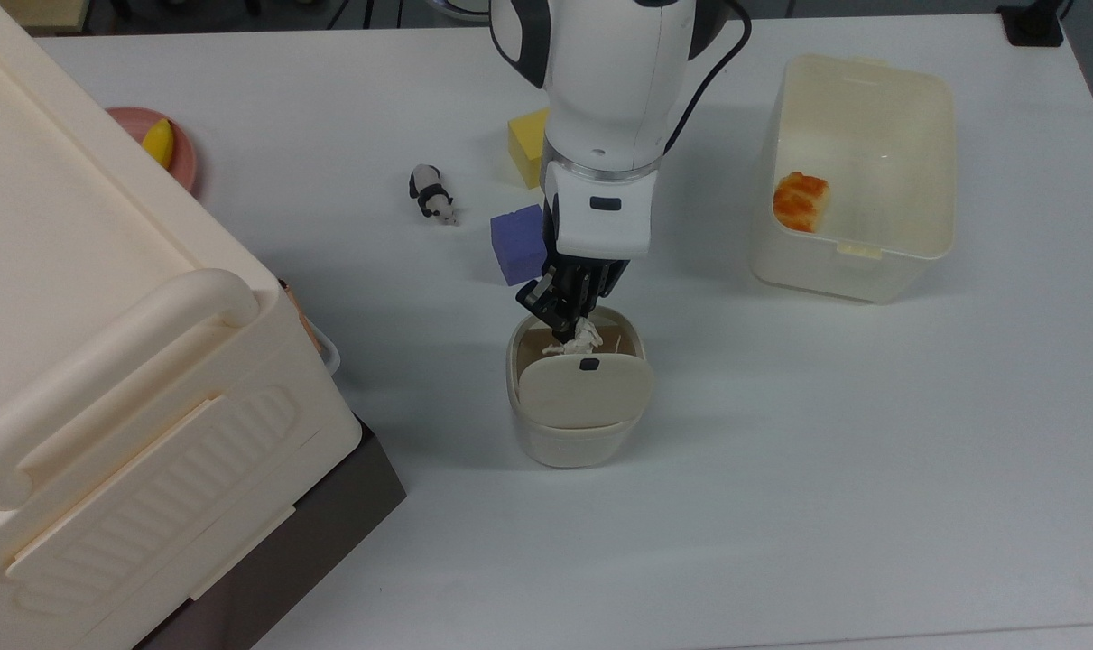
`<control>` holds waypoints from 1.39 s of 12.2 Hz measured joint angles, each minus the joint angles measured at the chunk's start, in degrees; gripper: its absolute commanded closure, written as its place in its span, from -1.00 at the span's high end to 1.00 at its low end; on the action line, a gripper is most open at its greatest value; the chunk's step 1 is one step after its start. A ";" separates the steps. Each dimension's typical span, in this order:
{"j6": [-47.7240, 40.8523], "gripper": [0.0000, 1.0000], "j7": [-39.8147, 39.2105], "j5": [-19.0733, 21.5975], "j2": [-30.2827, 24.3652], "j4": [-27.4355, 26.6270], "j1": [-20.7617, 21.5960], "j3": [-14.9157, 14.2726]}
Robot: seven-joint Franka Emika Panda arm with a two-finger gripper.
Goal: Grab it up and put it in the trash
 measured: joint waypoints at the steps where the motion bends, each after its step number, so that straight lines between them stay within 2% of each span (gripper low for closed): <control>1: 0.00 1.00 0.00 0.00 0.00 0.00 0.01 0.00; 7: 0.00 1.00 0.75 0.00 -0.05 0.35 0.02 0.00; 9: -2.38 1.00 1.92 0.00 -1.09 1.39 0.01 0.00; 13: -15.30 1.00 6.06 2.47 -8.76 2.44 0.03 0.01; 15: -23.57 1.00 11.26 2.64 -12.67 2.39 0.04 0.01; 17: -30.98 1.00 20.83 3.25 -16.25 2.11 -0.09 -0.25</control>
